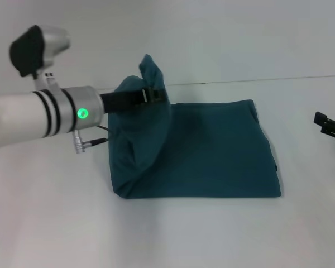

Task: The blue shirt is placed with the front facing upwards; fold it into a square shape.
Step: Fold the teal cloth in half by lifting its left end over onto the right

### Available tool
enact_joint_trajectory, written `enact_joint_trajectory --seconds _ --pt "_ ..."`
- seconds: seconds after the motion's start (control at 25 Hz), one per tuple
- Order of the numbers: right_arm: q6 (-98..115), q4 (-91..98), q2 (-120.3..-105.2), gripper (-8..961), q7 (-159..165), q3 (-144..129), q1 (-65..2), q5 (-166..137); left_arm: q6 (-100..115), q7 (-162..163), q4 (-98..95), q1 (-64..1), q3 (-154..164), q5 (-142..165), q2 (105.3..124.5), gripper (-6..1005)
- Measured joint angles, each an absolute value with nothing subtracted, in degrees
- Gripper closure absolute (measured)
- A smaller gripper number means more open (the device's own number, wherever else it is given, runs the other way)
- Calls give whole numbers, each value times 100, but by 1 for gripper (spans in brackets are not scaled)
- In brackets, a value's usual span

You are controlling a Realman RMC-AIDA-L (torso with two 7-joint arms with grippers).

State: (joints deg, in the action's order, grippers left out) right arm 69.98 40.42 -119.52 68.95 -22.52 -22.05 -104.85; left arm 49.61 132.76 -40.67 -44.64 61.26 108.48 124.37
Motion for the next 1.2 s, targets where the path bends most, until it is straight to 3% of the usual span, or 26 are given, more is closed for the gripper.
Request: enact_joint_trajectory --seconds 1.2 --pt "6937 3798 -11915 12 6671 -2234 -2145 -10487 4299 13281 -3765 -5042 7410 9801 12464 936"
